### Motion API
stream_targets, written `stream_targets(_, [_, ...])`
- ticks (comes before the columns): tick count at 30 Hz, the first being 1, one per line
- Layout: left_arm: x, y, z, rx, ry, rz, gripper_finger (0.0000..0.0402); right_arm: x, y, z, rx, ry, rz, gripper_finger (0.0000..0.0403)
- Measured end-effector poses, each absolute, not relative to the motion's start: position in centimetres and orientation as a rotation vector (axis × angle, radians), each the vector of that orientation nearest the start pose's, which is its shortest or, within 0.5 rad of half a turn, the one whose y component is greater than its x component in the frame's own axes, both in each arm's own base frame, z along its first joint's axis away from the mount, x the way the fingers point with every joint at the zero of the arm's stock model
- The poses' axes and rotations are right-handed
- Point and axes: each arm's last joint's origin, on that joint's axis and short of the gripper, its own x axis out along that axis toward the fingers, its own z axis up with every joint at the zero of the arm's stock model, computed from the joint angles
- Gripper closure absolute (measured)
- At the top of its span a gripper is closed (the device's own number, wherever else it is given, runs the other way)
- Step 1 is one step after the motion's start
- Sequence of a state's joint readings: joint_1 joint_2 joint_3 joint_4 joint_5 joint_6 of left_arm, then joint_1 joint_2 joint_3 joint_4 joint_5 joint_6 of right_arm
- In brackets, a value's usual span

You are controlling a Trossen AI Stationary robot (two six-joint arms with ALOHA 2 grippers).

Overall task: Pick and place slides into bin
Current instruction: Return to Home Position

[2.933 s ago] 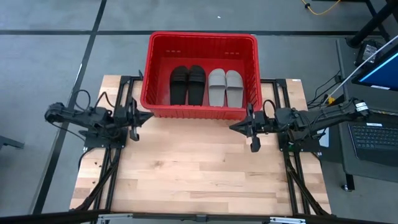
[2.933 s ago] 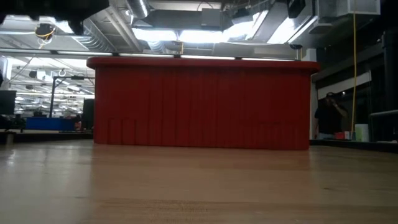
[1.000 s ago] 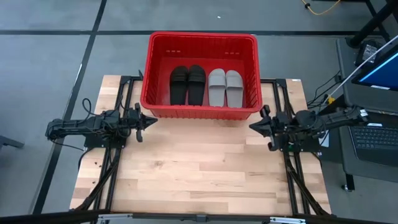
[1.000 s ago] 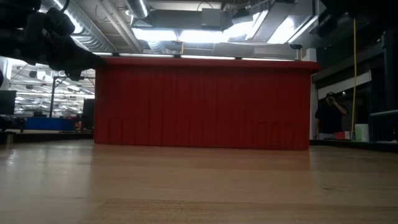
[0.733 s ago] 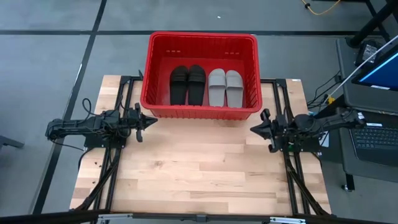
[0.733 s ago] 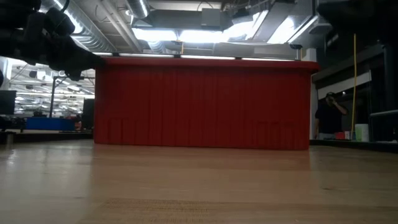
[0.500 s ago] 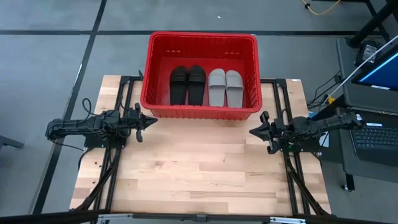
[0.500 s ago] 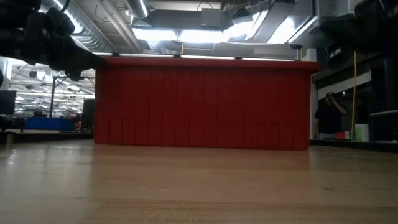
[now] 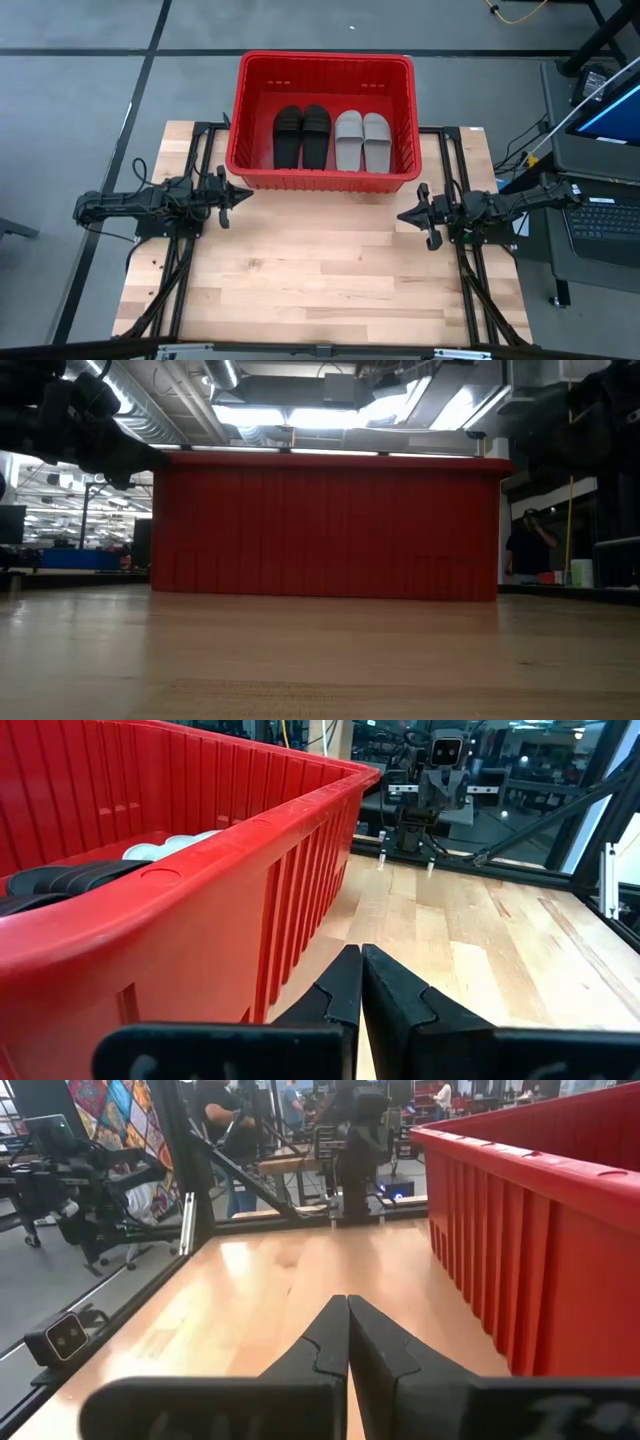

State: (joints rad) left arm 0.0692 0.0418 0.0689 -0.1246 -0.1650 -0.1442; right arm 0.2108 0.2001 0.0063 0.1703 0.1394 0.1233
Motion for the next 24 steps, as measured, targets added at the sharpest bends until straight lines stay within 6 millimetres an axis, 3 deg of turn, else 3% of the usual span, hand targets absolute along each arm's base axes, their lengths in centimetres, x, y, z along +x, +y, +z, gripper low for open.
stream_targets(11, [9.5, 1.1, 17.2, -0.139, 0.081, 0.241, 0.0394, 10.7, 2.0, 16.7, 0.069, 0.010, 0.078, 0.0391])
stream_targets(18, [9.5, 1.1, 17.2, -0.139, 0.081, 0.241, 0.0397, 9.6, 1.7, 17.0, 0.029, -0.044, 0.077, 0.0391])
stream_targets(24, [9.5, 1.1, 17.2, -0.139, 0.081, 0.241, 0.0394, 9.6, 1.6, 17.2, 0.090, -0.061, 0.080, 0.0391])
